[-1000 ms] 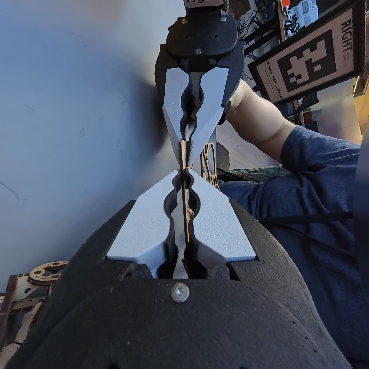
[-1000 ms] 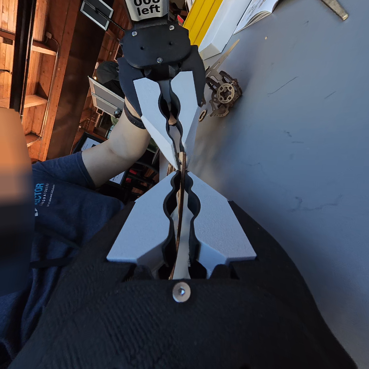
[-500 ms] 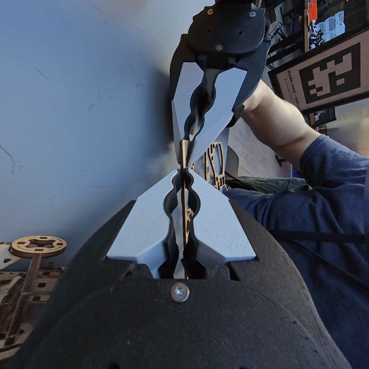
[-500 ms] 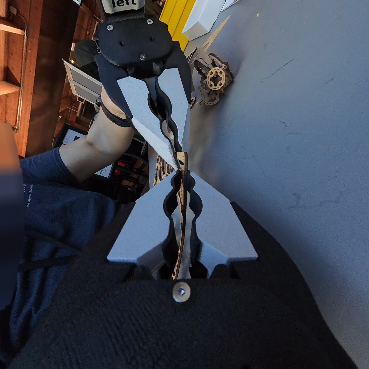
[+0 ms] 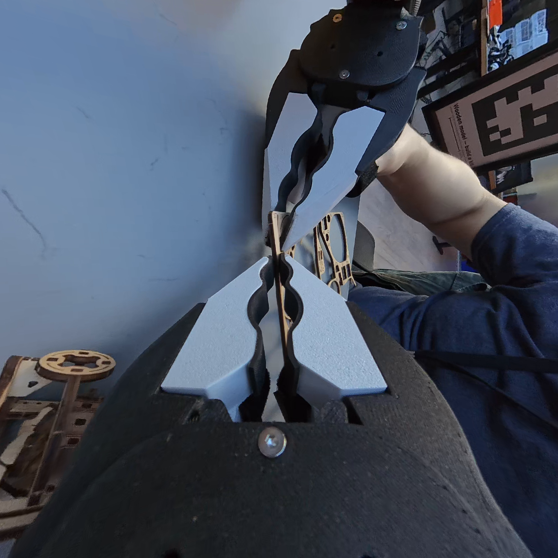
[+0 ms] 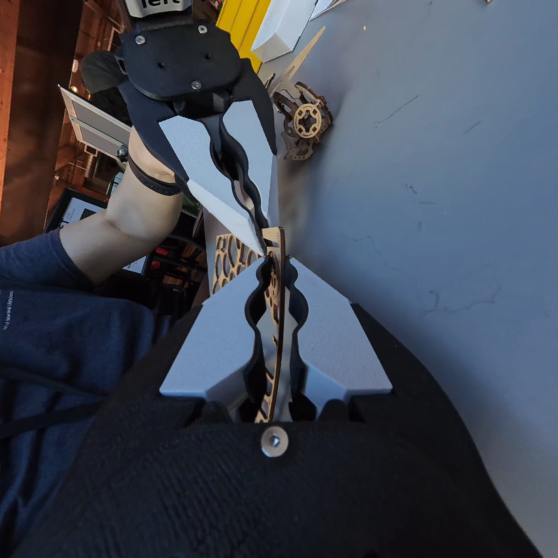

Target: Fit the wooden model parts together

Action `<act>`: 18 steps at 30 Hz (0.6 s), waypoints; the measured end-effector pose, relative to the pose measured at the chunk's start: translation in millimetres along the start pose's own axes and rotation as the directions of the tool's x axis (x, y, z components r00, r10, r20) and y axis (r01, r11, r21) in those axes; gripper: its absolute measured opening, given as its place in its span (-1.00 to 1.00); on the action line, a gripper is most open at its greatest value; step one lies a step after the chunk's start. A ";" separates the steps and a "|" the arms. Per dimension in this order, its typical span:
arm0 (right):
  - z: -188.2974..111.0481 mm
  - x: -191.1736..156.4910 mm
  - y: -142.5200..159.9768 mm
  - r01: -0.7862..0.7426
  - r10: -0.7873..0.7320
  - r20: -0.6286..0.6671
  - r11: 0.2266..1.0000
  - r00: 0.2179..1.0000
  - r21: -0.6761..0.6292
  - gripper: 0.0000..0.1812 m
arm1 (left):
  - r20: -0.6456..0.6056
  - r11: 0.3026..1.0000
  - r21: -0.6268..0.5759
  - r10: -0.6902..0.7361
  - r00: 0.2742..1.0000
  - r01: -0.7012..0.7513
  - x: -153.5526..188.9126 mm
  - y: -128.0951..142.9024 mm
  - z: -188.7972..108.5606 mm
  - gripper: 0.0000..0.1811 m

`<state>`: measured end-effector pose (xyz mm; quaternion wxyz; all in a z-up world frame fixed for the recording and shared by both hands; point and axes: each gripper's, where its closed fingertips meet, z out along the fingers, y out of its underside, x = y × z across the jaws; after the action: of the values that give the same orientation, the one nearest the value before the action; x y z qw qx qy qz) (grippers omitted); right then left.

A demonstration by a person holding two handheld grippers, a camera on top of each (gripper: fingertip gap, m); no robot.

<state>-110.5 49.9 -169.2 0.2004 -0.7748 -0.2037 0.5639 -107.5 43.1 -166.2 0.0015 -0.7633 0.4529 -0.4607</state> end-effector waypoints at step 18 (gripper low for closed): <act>-12.5 -8.1 8.7 0.027 -0.026 0.053 1.000 0.998 -0.015 -0.95 | -0.042 0.999 0.032 0.042 0.998 -0.040 6.4 1.3 -7.2 -0.98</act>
<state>-100.0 37.2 -163.9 0.1962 -0.7584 -0.2237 0.5799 -112.5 40.8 -158.1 0.0131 -0.7438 0.4612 -0.4837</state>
